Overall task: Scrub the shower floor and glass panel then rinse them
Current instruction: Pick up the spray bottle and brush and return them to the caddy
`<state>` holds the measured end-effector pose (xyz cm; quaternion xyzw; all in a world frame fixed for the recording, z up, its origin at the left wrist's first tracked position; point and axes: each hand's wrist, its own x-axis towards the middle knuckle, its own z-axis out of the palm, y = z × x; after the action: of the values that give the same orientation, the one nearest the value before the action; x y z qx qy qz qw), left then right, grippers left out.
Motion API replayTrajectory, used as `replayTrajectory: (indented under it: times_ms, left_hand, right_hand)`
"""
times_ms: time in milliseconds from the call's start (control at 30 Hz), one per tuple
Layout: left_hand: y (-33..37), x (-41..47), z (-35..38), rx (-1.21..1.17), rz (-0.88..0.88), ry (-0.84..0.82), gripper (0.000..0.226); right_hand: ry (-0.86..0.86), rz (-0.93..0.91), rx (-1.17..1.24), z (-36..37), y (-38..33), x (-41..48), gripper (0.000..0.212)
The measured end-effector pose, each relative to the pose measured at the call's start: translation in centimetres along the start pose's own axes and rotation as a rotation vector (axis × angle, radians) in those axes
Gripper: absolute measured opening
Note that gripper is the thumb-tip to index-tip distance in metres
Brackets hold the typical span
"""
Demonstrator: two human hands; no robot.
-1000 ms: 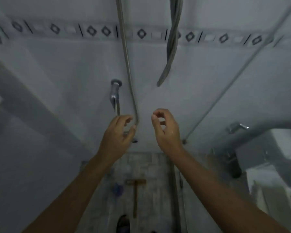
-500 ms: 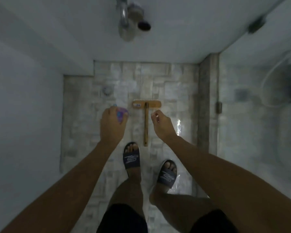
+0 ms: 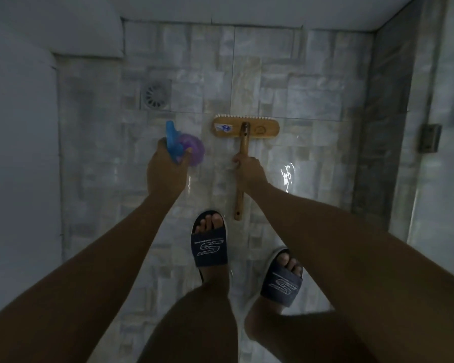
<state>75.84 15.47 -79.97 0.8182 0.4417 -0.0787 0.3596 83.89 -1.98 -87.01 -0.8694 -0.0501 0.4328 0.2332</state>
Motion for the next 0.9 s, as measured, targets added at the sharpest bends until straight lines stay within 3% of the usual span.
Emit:
replayTrajectory:
  times_ms: [167,233,400,767,900]
  left_hand:
    - [0.4,0.7,-0.4,-0.117,-0.033,-0.001,0.044]
    - [1.0,0.1,-1.0,-0.186,-0.073,0.024,0.044]
    - [5.5,-3.6,-6.4,-0.274,-0.034,0.03,0.044]
    - [20.7,-17.4,-30.2,-0.395,0.087,0.128,0.027]
    - [24.1,-22.8,-37.8,-0.401,0.093,0.202,0.032]
  right_hand:
    - [0.116,-0.099,0.25,-3.0,-2.2,-0.3,0.033]
    - [0.143,-0.153,0.225,-5.4,-3.3,-0.4,0.028]
    - [0.08,-0.144,0.301,-12.2,-6.4,-5.2,0.034]
    - [0.332,-0.295,0.323,-28.2,-21.9,-29.4,0.04]
    - [0.358,-0.373,0.235,-33.0,-26.7,-36.9,0.028]
